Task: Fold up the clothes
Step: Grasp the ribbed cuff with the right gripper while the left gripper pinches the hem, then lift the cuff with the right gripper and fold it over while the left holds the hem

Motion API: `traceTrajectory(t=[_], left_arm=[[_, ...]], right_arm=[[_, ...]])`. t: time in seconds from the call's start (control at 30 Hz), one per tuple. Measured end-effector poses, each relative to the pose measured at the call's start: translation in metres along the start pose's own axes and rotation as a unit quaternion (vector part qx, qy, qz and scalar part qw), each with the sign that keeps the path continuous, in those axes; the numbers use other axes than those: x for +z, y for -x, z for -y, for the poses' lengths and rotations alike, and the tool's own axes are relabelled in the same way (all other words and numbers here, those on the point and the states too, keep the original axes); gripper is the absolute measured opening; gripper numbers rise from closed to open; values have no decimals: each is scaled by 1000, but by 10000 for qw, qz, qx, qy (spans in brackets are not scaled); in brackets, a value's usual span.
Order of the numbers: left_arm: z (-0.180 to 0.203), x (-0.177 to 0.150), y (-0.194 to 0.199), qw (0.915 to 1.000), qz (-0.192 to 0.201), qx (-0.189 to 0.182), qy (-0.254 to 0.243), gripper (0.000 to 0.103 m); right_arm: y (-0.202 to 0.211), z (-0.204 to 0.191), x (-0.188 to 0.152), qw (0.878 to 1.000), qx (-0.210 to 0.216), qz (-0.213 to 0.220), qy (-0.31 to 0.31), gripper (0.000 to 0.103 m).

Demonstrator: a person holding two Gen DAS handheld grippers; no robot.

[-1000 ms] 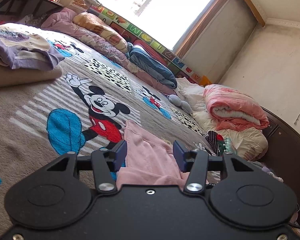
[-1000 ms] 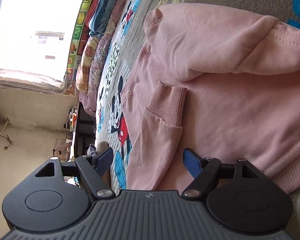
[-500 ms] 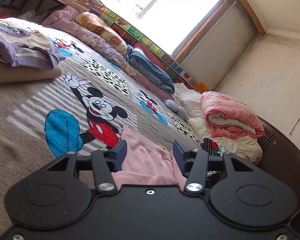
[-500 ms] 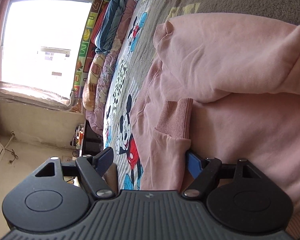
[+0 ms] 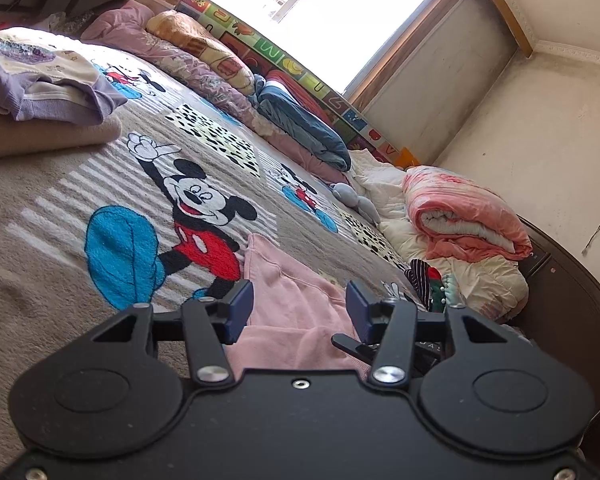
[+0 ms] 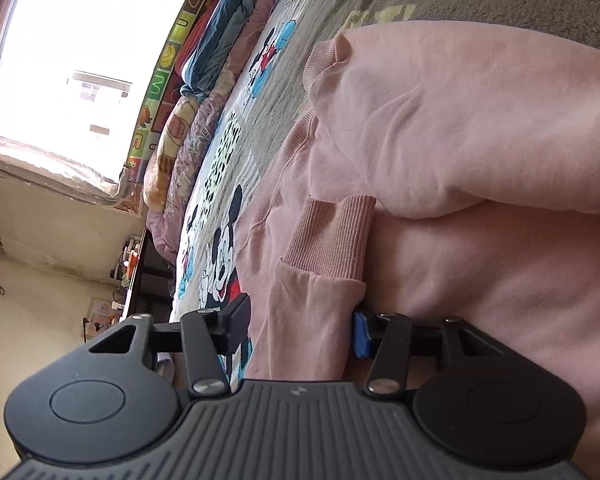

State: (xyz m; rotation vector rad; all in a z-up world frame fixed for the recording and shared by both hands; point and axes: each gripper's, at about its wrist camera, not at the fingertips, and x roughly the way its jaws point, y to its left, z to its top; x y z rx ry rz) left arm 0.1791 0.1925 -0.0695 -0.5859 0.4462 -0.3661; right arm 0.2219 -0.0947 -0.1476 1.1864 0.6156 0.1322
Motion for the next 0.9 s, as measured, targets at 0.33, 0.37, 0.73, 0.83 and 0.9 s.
traceTrajectory(t=[0.33, 0.37, 0.73, 0.83, 0.9], left_arm=[[-3, -6, 2, 9995, -245, 200, -89, 54], [-3, -7, 4, 9993, -270, 217, -117, 54], [32, -49, 17, 9920, -788, 573, -802, 64], [38, -69, 9, 9910, -902, 788, -598, 64], [43, -82, 2, 9894, -964, 933, -556, 64]], right_arm=[[9, -30, 11, 9958, 205, -305, 839, 8], [10, -36, 14, 9944, 255, -347, 963, 8], [25, -103, 46, 9672, 791, -777, 2286, 6], [35, -109, 52, 9649, 779, -726, 2399, 6], [41, -112, 56, 9633, 770, -692, 2475, 6]])
